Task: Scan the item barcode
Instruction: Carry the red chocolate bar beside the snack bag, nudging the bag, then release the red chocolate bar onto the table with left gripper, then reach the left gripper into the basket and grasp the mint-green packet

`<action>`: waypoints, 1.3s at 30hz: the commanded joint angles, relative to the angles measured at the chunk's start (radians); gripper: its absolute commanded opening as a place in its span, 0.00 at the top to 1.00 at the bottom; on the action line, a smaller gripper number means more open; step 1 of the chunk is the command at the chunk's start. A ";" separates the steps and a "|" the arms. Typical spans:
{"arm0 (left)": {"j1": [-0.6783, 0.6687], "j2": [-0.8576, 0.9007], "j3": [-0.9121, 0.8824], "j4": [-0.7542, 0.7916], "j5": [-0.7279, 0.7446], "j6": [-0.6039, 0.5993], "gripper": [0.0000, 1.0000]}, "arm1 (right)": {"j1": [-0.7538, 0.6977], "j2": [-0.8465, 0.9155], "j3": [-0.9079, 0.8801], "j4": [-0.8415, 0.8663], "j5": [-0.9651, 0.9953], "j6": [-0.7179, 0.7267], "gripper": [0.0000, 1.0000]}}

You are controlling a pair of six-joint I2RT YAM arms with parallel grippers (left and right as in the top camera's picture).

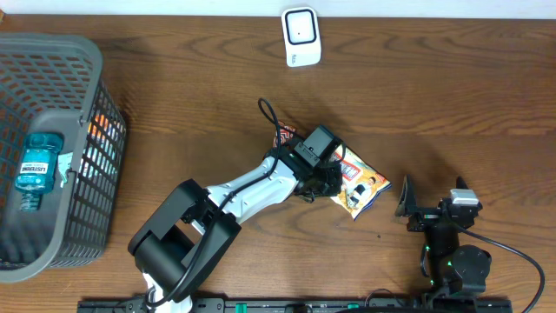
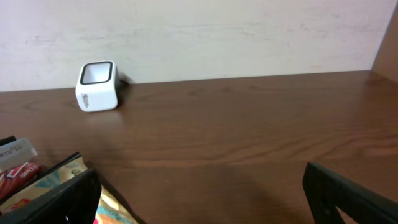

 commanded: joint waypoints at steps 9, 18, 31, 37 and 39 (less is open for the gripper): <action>0.081 -0.174 0.323 -0.401 -0.235 0.277 0.30 | 0.010 -0.002 -0.001 -0.003 0.001 -0.011 0.01; 0.303 -0.365 0.689 -0.544 -0.496 0.413 0.08 | 0.010 -0.002 -0.001 -0.003 0.001 -0.011 0.01; 1.075 -0.441 0.712 -0.771 -0.588 -0.077 0.02 | 0.010 -0.001 -0.001 -0.003 0.001 -0.011 0.01; 1.261 -0.328 0.712 -0.921 -0.588 -0.204 0.02 | 0.010 -0.001 -0.001 -0.003 0.001 -0.011 0.01; 1.286 -0.277 0.712 -0.952 -0.588 -0.204 0.02 | 0.010 -0.001 -0.001 -0.003 0.001 -0.011 0.01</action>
